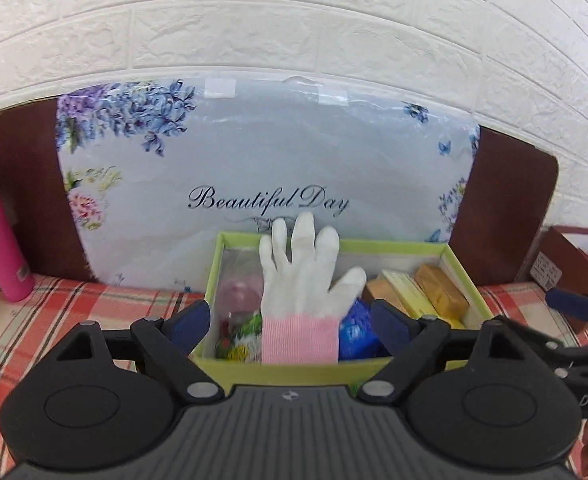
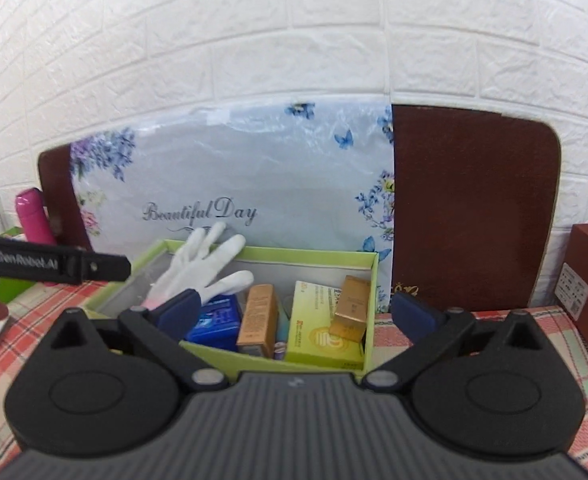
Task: Organize objects
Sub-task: 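Withdraw both grippers from the green box back over the table, then grasp the olive soap bar with the left gripper while the right grasps the toothpick bag, then carry soap bar and toothpick bag into the green box and release both, then withdraw both grippers from the green box back over the table, then grasp the green square box with the right gripper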
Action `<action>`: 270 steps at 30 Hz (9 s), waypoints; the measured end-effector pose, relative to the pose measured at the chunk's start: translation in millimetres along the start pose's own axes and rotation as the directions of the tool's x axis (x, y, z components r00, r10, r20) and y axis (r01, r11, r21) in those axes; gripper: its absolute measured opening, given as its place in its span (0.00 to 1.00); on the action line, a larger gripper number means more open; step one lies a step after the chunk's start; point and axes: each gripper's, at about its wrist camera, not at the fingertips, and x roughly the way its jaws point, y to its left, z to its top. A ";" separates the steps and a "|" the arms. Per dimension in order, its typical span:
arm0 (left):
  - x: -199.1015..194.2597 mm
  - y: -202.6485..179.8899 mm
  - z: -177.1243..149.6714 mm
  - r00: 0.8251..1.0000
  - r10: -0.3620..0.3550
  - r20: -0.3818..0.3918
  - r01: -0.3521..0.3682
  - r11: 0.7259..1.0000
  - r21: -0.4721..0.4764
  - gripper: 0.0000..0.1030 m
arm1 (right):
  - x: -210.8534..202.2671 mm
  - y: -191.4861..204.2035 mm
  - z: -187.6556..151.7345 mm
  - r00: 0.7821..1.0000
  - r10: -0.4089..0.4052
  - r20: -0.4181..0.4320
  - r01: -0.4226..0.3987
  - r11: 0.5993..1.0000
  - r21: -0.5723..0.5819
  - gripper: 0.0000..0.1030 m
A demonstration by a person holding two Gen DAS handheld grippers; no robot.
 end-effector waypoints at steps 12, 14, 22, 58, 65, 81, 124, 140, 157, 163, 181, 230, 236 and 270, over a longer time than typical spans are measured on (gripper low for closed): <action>-83.3 -27.6 -59.7 0.999 -0.027 0.027 0.028 0.999 -0.029 0.88 | -95.5 11.1 -29.7 0.999 -0.021 -0.037 0.021 1.000 0.015 1.00; -89.6 -29.5 -68.0 0.999 -0.030 0.018 0.031 0.999 -0.036 0.88 | -106.1 10.1 -37.6 0.998 -0.042 -0.042 0.042 0.999 0.016 1.00; -106.0 -38.7 -102.4 0.999 -0.013 -0.031 0.012 0.998 -0.054 0.88 | -128.9 8.4 -77.0 0.986 -0.111 -0.126 0.115 0.993 0.029 1.00; -88.1 -80.3 -147.8 0.981 -0.126 -0.147 0.135 0.989 0.054 0.88 | -112.7 -36.1 -169.4 0.950 0.078 -0.304 -0.082 0.997 0.002 0.37; -49.7 -113.6 -137.6 0.977 -0.164 -0.138 0.181 0.975 0.130 0.87 | -141.9 -27.6 -180.1 0.960 -0.021 -0.280 0.043 0.996 0.076 0.30; 45.1 -184.9 -121.4 0.956 -0.177 -0.235 0.227 0.952 0.206 0.56 | -160.4 -32.5 -186.0 0.957 -0.076 -0.279 0.108 0.989 0.105 0.30; -60.9 -108.2 -173.5 0.950 -0.186 -0.252 0.222 0.967 0.123 0.24 | -162.0 -18.9 -173.3 0.948 -0.002 -0.319 0.023 0.998 0.062 0.26; -70.3 -77.1 -34.4 0.973 -0.230 0.016 0.228 0.971 0.075 0.24 | -94.8 -10.8 -30.0 0.990 0.090 -0.106 -0.085 0.995 0.052 0.26; 91.3 -35.8 19.8 0.988 -0.135 -0.074 0.133 0.991 -0.032 0.23 | 79.0 -18.8 1.6 0.995 0.014 -0.096 -0.008 0.998 0.063 0.27; 83.0 -31.0 10.8 0.996 -0.081 0.042 0.081 0.997 0.018 0.91 | 92.7 -14.2 -12.3 0.998 -0.021 -0.063 0.021 1.000 0.006 0.76; -40.3 -28.3 -30.3 0.999 0.037 0.032 -0.038 0.999 0.008 0.91 | -27.6 9.7 -15.6 1.000 -0.030 0.000 0.030 0.999 -0.019 1.00; -74.9 78.9 -143.6 0.978 0.138 -0.159 -0.155 0.983 -0.101 0.91 | 32.7 95.2 -65.8 0.993 0.097 -0.064 -0.103 0.991 -0.091 0.61; -63.6 85.3 -137.3 0.977 0.136 -0.164 -0.154 0.982 -0.106 0.91 | 54.4 89.8 -69.9 0.991 0.102 -0.092 -0.110 0.990 -0.091 0.61; 49.3 49.2 -104.5 0.967 -0.100 -0.233 0.072 0.990 -0.124 0.91 | 6.4 36.0 -129.3 0.969 0.002 -0.248 -0.002 1.000 0.003 0.58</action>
